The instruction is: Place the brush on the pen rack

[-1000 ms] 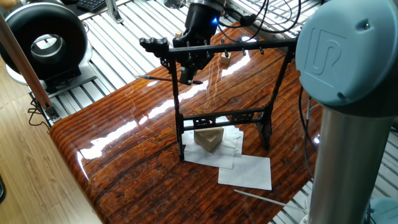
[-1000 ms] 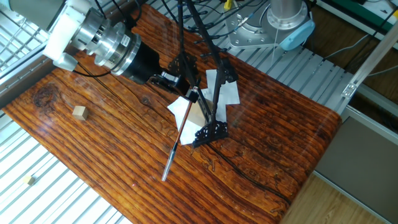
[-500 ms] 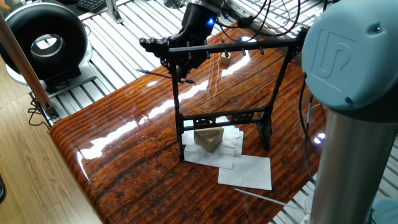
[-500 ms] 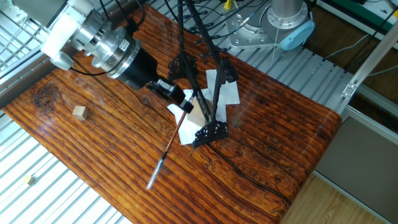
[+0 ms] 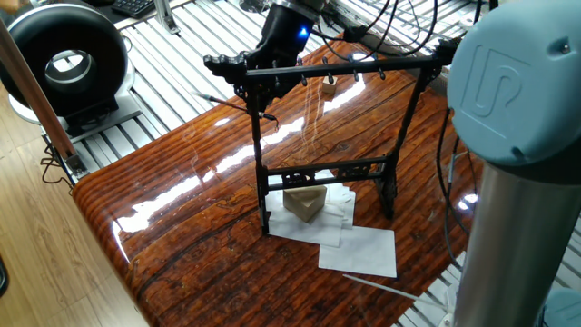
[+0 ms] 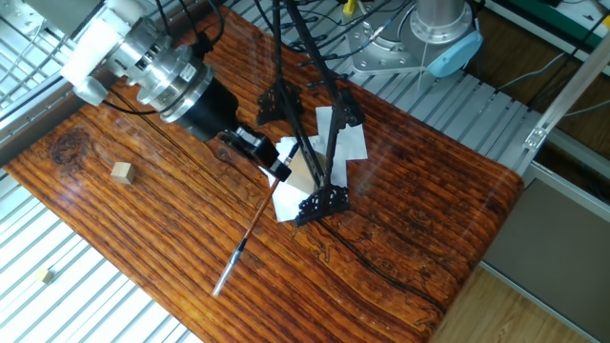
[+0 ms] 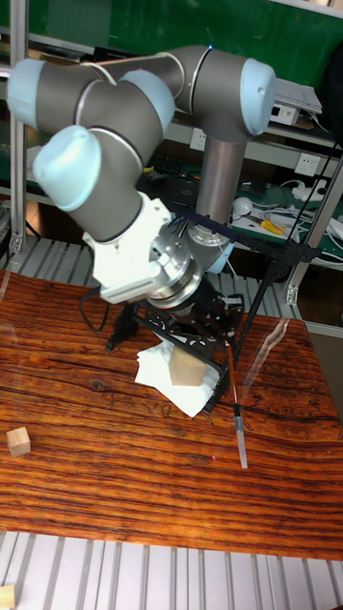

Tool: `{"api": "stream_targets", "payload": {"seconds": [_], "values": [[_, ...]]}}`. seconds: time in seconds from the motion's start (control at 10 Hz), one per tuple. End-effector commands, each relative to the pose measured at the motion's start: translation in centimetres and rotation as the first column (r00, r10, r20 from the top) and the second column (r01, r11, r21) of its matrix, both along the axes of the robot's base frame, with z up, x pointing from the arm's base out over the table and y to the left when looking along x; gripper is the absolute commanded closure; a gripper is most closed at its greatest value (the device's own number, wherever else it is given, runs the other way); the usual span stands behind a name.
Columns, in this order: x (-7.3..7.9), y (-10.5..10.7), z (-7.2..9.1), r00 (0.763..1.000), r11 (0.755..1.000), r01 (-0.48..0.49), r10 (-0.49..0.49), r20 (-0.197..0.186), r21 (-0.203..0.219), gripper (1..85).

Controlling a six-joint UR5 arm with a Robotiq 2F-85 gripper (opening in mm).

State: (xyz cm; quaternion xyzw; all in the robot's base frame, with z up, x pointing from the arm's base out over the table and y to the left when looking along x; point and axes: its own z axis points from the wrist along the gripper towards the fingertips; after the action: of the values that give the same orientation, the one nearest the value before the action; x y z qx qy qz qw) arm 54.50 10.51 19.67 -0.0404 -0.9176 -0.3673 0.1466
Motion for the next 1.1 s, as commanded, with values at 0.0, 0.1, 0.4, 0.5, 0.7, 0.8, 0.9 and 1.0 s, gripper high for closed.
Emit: {"api": "stream_targets", "payload": {"seconds": [0.0, 0.1, 0.4, 0.5, 0.7, 0.8, 0.9, 1.0], "values": [[1.0, -2.3, 1.5, 0.999, 0.998, -0.037, 0.038, -0.019, 0.052, 84.7], [1.6, -2.9, 1.9, 0.998, 0.997, -0.047, 0.048, -0.026, 0.063, 84.7], [1.6, -2.2, 4.1, 0.997, 0.99, -0.006, 0.018, -0.08, 0.139, 84.7], [1.6, -1.4, 5.3, 0.994, 0.983, 0.03, -0.01, -0.111, 0.181, 84.7], [1.8, -1.1, 5.8, 0.99, 0.979, 0.057, -0.03, -0.135, 0.194, 84.7], [1.8, -0.9, 5.9, 0.99, 0.977, 0.063, -0.035, -0.139, 0.201, 84.7], [1.9, -0.8, 6.2, 0.989, 0.975, 0.07, -0.04, -0.144, 0.212, 84.7], [2.1, -0.5, 6.6, 0.988, 0.969, 0.083, -0.049, -0.15, 0.232, 84.7]]}}
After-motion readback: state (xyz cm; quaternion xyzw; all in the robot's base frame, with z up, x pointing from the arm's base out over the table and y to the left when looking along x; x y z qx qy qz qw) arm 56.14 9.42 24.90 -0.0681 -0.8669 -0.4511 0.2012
